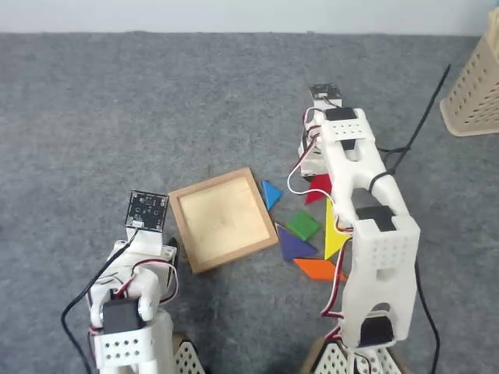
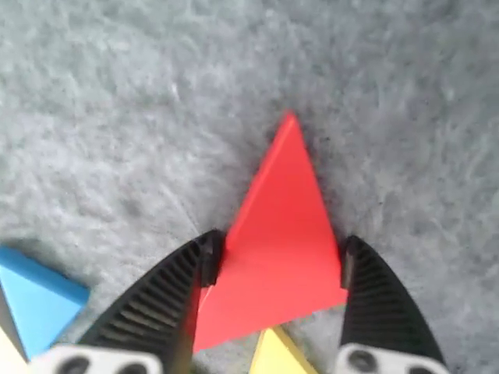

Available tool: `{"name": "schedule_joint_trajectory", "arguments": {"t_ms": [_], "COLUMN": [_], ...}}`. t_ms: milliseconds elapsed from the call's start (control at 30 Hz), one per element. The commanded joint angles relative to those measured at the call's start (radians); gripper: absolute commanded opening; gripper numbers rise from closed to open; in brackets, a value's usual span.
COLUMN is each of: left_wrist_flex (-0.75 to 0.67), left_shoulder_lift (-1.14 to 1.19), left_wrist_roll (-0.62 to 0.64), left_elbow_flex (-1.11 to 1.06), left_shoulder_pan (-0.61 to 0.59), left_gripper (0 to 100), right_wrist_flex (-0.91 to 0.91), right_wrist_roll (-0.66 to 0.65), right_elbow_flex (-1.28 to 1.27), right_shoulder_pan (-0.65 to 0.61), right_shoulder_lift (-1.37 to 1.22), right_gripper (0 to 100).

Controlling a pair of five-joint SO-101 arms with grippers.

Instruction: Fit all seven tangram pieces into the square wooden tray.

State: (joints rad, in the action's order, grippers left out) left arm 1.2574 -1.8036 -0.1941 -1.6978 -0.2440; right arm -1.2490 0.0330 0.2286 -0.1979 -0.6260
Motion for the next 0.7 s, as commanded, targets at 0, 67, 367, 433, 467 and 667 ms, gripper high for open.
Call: {"name": "schedule_joint_trajectory", "arguments": {"t_ms": [0,67,367,433,467,667], "left_wrist_flex": [0.005,0.005,0.005,0.005,0.005,0.005], "left_shoulder_lift": [-0.006,-0.006,-0.006,-0.006,-0.006,-0.006], "left_wrist_roll": [-0.005,-0.005,-0.005,-0.005,-0.005,-0.005], "left_elbow_flex": [0.012,0.012,0.012,0.012,0.012,0.012], "left_shoulder_pan": [0.0,0.0,0.0,0.0,0.0,0.0], "left_gripper": [17,17,17,17,17,17], "right_wrist_flex": [-0.021,0.004,0.036,0.07,0.09,0.105], "right_wrist_roll": [-0.044,-0.044,-0.04,-0.044,-0.043,-0.031], "right_elbow_flex": [0.005,-0.017,-0.218,-0.267,-0.287,-0.298], "right_shoulder_pan": [0.036,0.042,0.042,0.042,0.039,0.036], "right_shoulder_lift": [0.091,0.136,0.325,0.321,0.315,0.266], "right_gripper": [16.3,16.9,27.1,27.3,27.3,27.3]}}
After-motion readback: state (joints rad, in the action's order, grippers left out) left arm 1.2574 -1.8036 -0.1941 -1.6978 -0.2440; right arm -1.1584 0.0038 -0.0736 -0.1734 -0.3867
